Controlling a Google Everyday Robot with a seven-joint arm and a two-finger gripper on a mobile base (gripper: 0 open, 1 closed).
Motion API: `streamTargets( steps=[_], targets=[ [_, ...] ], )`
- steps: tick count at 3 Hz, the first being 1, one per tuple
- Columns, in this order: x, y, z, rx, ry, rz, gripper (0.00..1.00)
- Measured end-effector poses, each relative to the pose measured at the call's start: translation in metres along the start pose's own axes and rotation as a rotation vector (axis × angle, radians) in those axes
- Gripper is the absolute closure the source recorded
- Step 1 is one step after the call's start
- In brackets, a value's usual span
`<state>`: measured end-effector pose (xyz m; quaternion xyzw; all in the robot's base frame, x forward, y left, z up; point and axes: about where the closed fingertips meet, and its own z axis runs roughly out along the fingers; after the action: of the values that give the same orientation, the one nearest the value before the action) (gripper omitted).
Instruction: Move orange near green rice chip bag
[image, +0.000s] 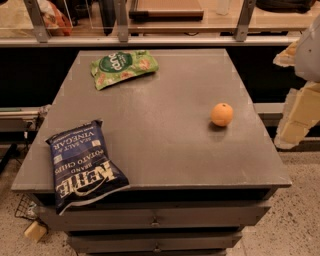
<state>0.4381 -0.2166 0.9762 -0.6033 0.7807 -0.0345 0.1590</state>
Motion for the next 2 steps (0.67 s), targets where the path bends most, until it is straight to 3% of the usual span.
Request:
streamTargets(
  steps=[1, 2],
  targets=[
    [0.0, 0.0, 0.0, 0.0, 0.0, 0.0, 0.0],
    [0.004, -0.029, 0.013, -0.009, -0.094, 0.007, 0.0]
  ],
)
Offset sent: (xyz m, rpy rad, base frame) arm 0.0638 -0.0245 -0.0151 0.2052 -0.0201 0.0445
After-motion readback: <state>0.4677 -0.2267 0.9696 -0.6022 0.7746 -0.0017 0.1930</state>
